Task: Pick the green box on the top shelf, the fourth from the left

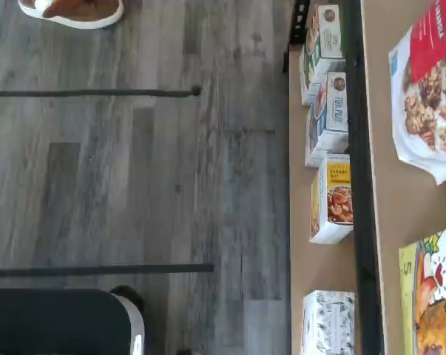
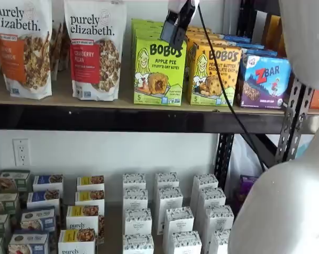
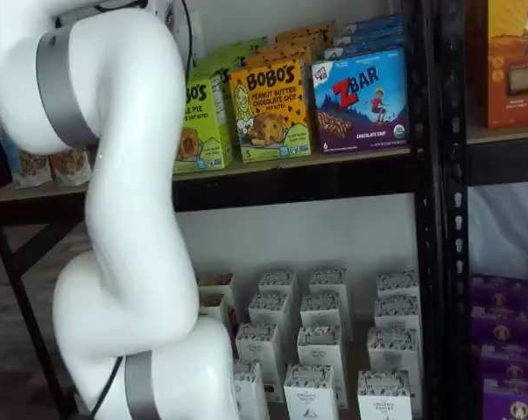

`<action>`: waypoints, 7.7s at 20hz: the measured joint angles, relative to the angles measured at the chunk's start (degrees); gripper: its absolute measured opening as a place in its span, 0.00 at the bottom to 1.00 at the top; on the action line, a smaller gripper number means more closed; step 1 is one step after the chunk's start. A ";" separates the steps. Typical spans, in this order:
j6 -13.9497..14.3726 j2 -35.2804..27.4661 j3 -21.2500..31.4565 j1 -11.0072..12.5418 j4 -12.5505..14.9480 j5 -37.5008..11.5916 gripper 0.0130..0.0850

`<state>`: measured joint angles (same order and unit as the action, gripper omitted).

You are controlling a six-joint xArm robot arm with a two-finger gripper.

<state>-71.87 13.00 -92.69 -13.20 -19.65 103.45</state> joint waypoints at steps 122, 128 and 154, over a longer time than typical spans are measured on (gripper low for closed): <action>1.98 -8.44 0.15 -5.50 9.62 -15.34 1.00; 2.24 -7.87 1.38 -5.85 9.41 -16.78 1.00; 3.05 -6.51 4.18 -6.81 9.47 -20.73 0.61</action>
<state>-68.82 6.49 -88.51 -20.01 -10.18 82.71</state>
